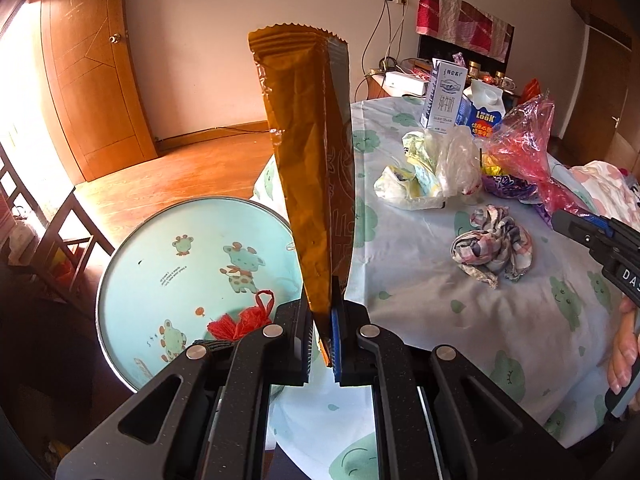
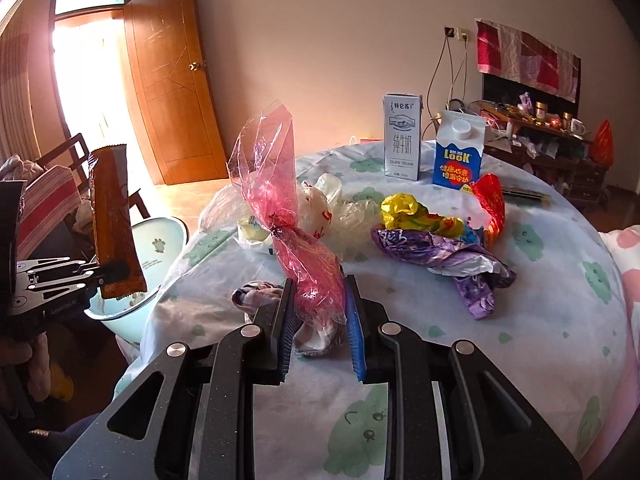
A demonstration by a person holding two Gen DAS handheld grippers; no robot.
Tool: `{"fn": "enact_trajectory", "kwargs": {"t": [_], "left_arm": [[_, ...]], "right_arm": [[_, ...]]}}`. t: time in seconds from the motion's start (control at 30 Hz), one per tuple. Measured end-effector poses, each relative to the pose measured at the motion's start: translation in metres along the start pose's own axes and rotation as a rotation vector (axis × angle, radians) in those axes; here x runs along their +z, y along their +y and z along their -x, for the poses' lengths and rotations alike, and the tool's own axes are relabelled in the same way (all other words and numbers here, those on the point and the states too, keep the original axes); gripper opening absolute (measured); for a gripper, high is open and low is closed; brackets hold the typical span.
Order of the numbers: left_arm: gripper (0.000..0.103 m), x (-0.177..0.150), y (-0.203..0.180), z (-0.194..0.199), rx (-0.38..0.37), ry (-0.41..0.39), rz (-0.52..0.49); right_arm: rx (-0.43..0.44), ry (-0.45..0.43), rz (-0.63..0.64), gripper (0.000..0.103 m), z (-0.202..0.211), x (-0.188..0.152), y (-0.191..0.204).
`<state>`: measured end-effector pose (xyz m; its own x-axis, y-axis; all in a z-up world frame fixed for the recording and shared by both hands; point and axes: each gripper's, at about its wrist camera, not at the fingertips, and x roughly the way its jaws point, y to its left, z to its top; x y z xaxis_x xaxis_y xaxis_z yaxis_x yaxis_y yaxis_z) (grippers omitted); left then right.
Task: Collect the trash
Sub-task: 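Lift the orange wrapper with the left tool while the right tool reaches for the pink bag, then carry the orange wrapper with the left tool while the right tool carries the pink bag over the bucket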
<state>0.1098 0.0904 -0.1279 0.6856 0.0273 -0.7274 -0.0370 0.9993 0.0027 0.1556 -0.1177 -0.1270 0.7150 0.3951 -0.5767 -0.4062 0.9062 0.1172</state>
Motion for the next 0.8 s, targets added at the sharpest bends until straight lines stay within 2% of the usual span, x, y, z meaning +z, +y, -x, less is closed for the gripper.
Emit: {"fn": "enact_trajectory", "kwargs": {"t": [0.5,0.8], "left_arm": [[0.007,0.005,0.029,0.005,0.059,-0.024,0.060],[0.007,0.001,0.038,-0.001,0.073,-0.004,0.066]], "right_arm": [[0.034,-0.028,0.042,0.024,-0.021,0.026,0.029],[0.046,-0.039,0.063,0.025,-0.033,0.046,0.038]]}}
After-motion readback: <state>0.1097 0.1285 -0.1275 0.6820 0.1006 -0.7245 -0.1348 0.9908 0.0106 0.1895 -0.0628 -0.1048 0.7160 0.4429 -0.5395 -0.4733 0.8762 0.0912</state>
